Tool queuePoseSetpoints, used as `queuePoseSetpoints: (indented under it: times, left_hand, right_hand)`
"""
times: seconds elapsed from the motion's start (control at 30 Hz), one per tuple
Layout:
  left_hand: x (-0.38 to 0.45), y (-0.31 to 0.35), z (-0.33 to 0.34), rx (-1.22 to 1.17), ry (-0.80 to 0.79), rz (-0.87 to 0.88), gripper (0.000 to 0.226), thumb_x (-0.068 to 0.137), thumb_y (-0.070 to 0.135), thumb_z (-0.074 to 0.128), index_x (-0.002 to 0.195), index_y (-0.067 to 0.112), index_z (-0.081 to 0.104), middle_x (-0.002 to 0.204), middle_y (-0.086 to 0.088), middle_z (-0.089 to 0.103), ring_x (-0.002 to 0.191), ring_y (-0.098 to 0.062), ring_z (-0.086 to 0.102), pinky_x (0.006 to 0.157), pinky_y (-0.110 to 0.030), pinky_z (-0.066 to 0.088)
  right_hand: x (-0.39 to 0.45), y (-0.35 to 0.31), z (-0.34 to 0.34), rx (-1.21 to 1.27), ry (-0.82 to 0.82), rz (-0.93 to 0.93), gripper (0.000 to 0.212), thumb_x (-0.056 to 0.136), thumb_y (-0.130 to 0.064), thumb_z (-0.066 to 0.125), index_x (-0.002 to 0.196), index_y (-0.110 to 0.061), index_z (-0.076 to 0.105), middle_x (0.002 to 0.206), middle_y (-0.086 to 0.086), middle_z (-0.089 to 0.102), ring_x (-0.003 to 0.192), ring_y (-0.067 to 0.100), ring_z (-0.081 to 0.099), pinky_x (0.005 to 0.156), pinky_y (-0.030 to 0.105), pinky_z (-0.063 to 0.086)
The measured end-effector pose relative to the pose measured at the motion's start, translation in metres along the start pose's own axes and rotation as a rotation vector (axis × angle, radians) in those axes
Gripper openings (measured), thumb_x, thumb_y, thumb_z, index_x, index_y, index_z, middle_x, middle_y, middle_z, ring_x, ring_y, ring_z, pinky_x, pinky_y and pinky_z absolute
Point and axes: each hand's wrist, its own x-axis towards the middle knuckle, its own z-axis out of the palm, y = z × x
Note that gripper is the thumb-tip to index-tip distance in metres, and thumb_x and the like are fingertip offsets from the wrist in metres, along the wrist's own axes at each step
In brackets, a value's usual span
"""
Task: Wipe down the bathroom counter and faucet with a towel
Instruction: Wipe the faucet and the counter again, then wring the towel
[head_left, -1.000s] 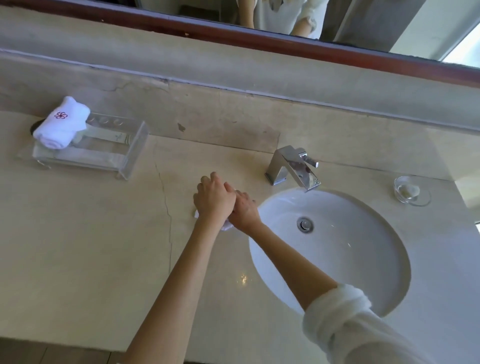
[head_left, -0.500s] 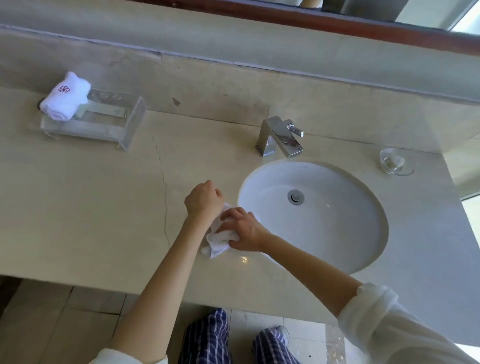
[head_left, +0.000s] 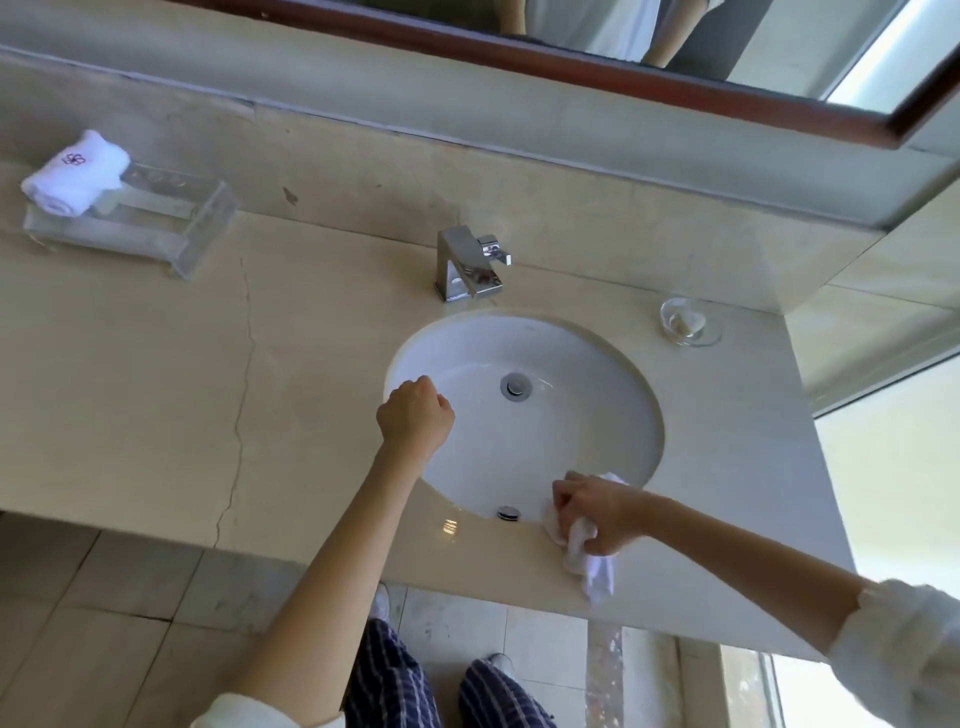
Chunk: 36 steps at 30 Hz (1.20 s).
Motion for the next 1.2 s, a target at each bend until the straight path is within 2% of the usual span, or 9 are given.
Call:
queuePoseSetpoints:
  times: [0.07,0.2,0.37,0.47,0.63,0.77,0.9,1.0,1.2]
  left_hand:
    - [-0.006,0.01,0.003,0.005,0.002,0.005,0.025,0.092,0.015,0.037,0.101,0.003,0.056,0.104,-0.011,0.061,0.097,-0.031,0.057,0.071,-0.032,0.04]
    - [-0.007,0.032,0.002,-0.003,0.034,0.04,0.023,0.092,0.014,0.037,0.098,0.002,0.056,0.101,-0.012,0.062,0.093,-0.031,0.057,0.067,-0.032,0.039]
    - [0.002,0.063,-0.007,-0.002,0.041,0.112,0.023,0.093,0.016,0.038,0.106,0.006,0.055,0.105,-0.01,0.062,0.097,-0.03,0.057,0.069,-0.033,0.04]
    - [0.013,0.074,-0.014,0.016,0.013,0.153,0.024,0.093,0.017,0.039,0.11,0.006,0.053,0.109,-0.011,0.061,0.101,-0.031,0.056,0.073,-0.033,0.04]
    - [0.041,0.082,-0.037,0.058,-0.029,0.204,0.025,0.092,0.015,0.038,0.107,0.006,0.056,0.111,-0.011,0.061,0.104,-0.031,0.055,0.073,-0.031,0.037]
    - [0.057,0.087,-0.053,0.078,-0.038,0.248,0.029,0.094,0.016,0.037,0.112,0.007,0.058,0.116,-0.013,0.061,0.108,-0.033,0.056,0.081,-0.033,0.043]
    - [0.071,0.09,-0.062,0.149,-0.034,0.256,0.031,0.095,0.016,0.036,0.108,0.002,0.06,0.114,-0.018,0.063,0.105,-0.036,0.058,0.081,-0.035,0.045]
    - [0.091,0.091,-0.066,0.274,-0.055,0.218,0.031,0.096,0.016,0.037,0.112,0.004,0.06,0.118,-0.016,0.062,0.109,-0.034,0.059,0.084,-0.034,0.046]
    - [0.124,0.088,-0.061,0.353,-0.121,0.135,0.035,0.098,0.024,0.032,0.119,0.013,0.058,0.122,-0.009,0.06,0.111,-0.028,0.058,0.08,-0.028,0.042]
  right_hand:
    - [-0.02,0.03,-0.01,-0.1,0.024,0.16,0.024,0.072,-0.026,0.06,0.095,-0.028,0.067,0.108,-0.005,0.052,0.107,0.016,0.047,0.077,0.026,0.038]
    - [-0.021,0.025,-0.007,0.057,0.365,0.428,0.034,0.076,-0.028,0.055,0.109,-0.032,0.062,0.115,-0.006,0.054,0.11,0.02,0.049,0.083,0.031,0.041]
    - [0.031,-0.069,0.017,0.34,0.492,0.164,0.06,0.079,-0.016,0.047,0.132,-0.042,0.038,0.126,-0.002,0.054,0.113,0.024,0.045,0.09,0.041,0.041]
    - [0.036,-0.084,0.032,0.249,0.505,0.051,0.048,0.076,-0.018,0.042,0.119,-0.037,0.054,0.122,-0.003,0.056,0.116,0.025,0.046,0.086,0.042,0.04]
    - [-0.017,-0.022,0.054,0.156,0.493,0.115,0.031,0.063,-0.025,0.048,0.088,-0.035,0.064,0.107,-0.014,0.061,0.109,0.011,0.053,0.083,0.037,0.048]
    - [-0.036,0.047,0.03,0.233,0.464,0.513,0.034,0.062,-0.026,0.045,0.089,-0.031,0.066,0.095,-0.009,0.065,0.098,0.018,0.061,0.078,0.03,0.047]
    - [-0.014,0.084,-0.021,0.73,0.816,0.792,0.047,0.073,-0.012,0.05,0.119,-0.021,0.054,0.095,0.006,0.067,0.083,0.026,0.063,0.072,0.031,0.047]
    - [0.023,0.108,-0.08,0.831,1.046,0.834,0.042,0.081,-0.005,0.054,0.12,-0.016,0.043,0.087,0.006,0.059,0.073,0.022,0.055,0.061,0.029,0.038]
    - [0.129,0.173,-0.166,0.921,1.202,0.88,0.033,0.083,-0.011,0.051,0.116,-0.019,0.049,0.105,0.011,0.06,0.098,0.032,0.056,0.071,0.033,0.04]
